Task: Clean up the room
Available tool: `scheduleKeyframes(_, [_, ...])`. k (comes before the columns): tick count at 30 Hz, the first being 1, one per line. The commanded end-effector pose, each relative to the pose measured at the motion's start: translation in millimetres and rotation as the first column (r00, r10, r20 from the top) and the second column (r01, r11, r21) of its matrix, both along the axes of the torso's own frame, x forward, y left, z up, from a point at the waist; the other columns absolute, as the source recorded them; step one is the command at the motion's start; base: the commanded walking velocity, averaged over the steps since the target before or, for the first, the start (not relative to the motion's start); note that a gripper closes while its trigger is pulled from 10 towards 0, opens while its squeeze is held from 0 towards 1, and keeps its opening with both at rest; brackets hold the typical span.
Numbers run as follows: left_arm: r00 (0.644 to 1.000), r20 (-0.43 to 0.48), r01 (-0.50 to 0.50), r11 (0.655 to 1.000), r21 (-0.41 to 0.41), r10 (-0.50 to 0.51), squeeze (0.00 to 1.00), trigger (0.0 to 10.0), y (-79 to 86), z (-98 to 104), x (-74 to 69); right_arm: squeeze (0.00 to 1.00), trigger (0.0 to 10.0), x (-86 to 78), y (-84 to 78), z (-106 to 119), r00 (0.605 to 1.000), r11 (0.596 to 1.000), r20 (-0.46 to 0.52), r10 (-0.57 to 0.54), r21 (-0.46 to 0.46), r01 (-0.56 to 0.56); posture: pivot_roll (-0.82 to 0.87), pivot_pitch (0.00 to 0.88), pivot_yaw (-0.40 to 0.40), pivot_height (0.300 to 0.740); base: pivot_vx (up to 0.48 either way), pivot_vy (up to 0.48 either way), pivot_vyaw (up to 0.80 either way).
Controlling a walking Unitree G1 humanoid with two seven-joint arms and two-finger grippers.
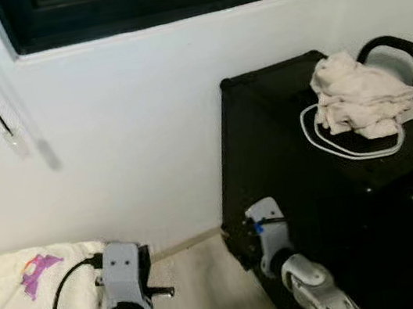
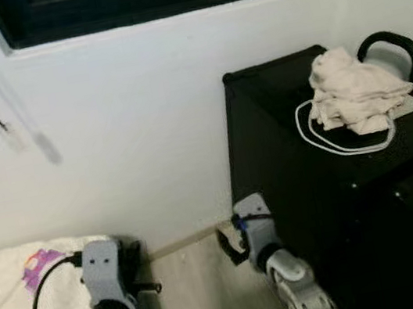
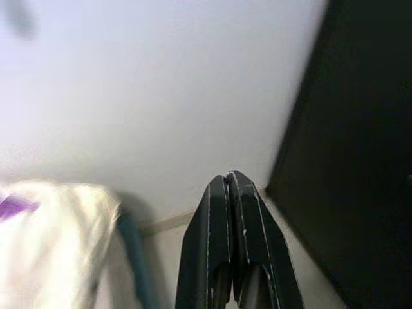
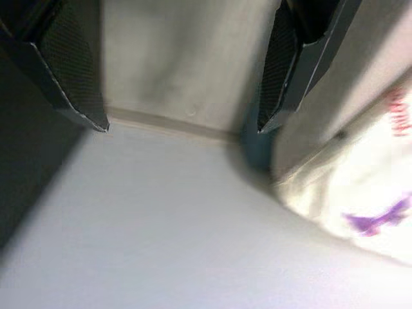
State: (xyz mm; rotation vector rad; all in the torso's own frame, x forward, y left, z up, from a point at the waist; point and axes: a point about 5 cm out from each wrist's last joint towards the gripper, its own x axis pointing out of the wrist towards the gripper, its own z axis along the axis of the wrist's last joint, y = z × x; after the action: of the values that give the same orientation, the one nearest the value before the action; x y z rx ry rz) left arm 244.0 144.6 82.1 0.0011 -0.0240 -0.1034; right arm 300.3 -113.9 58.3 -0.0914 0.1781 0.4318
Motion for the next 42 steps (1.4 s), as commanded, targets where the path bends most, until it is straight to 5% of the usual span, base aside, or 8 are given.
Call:
scheduleKeyframes(1, [0.999,-0.03,0.016,1.0,0.01,-0.016,0.0,10.0,-2.8,-5.8,-1.8,0.0,10.0,-2.1,-2.8,-3.0,1.0,1.0,-0.009,-0.011,-0.005,0.011,-0.05,0.124,-0.068,0.74,0.0,0.0,0.8])
scheduleKeyframes(13, [0.999,-0.04,0.039,0.998,0.047,-0.037,0.0,10.0,-8.1,-7.5,-2.0,0.0,10.0,-0.2,-7.8,-2.3,0.998,0.998,-0.014,-0.055,0.022,0.056,-0.05,0.126,-0.067,0.74,0.0,0.0,0.07])
scheduleKeyframes(30, [0.999,-0.042,0.01,0.998,0.067,-0.007,0.0,10.0,-6.1,-5.9,0.4,0.0,10.0,-0.5,-7.4,-2.4,0.998,0.998,-0.017,-0.054,0.028,0.055,-0.05,0.125,-0.07,0.74,0.0,-0.37,0.0])
scheduleKeyframes(34, [0.994,-0.105,-0.018,1.0,-0.007,0.018,0.0,10.0,-2.4,-9.9,2.6,0.0,10.0,-0.7,-7.2,-2.6,0.998,0.998,-0.019,-0.054,0.03,0.054,-0.05,0.125,-0.07,0.74,0.0,0.24,0.0])
scheduleKeyframes(42, [0.997,-0.072,-0.029,0.999,0.039,0.032,0.0,10.0,0.3,-7.7,3.2,0.0,10.0,-0.9,-6.8,-2.7,0.999,0.998,-0.019,-0.049,0.032,0.05,-0.05,0.121,-0.072,0.74,0.0,0.3,0.0])
